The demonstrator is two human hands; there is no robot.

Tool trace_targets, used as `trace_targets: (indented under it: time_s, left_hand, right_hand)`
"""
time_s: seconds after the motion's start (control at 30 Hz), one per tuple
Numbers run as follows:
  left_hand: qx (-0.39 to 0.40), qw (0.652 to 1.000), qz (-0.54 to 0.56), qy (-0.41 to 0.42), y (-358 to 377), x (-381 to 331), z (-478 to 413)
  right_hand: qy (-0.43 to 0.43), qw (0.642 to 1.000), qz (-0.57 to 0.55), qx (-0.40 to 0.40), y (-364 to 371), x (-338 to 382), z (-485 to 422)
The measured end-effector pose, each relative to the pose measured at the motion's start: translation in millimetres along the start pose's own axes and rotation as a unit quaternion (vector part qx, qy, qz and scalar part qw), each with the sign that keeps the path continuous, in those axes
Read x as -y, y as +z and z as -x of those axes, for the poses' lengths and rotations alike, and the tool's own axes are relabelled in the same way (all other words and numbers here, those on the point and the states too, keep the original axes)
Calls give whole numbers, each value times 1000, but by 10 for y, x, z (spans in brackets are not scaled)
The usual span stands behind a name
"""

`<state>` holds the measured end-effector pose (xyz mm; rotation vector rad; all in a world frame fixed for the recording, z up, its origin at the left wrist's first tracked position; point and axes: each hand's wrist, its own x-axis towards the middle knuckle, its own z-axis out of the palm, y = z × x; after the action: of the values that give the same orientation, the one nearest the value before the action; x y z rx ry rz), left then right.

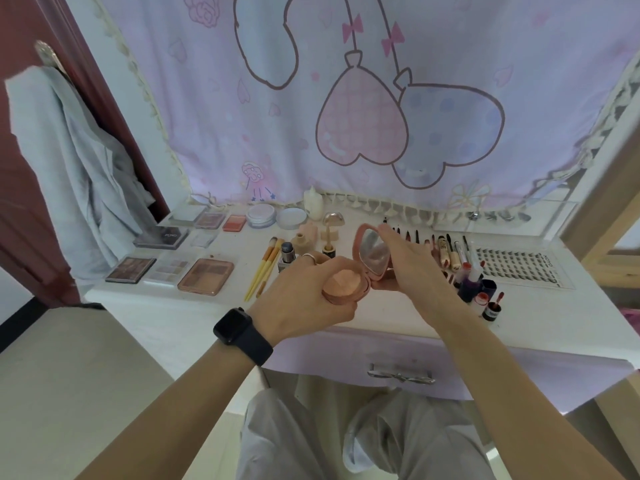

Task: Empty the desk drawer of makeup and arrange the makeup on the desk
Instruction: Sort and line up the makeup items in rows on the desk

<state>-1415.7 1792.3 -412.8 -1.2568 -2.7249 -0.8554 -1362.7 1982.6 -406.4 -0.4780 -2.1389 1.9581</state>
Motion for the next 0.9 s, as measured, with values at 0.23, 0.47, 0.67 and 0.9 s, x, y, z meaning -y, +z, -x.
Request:
trace_targets:
  time_s: [0.23, 0.47, 0.67, 0.9]
  left_hand:
    - [-11, 1000, 24, -16, -257, -38, 4]
    - [-21, 995, 66, -76, -275, -58, -20]
    - [-79, 981, 141, -105, -422, 2, -121]
    - [-120, 976, 141, -113, -622, 153, -259]
  right_hand:
    - [-28, 999, -19, 0, 114, 227, 3]
    - [-29, 999, -19, 18, 160, 231, 33]
    - [-41, 996, -73, 36, 166, 248, -5]
    - [-65, 991, -100, 68, 255, 297, -80]
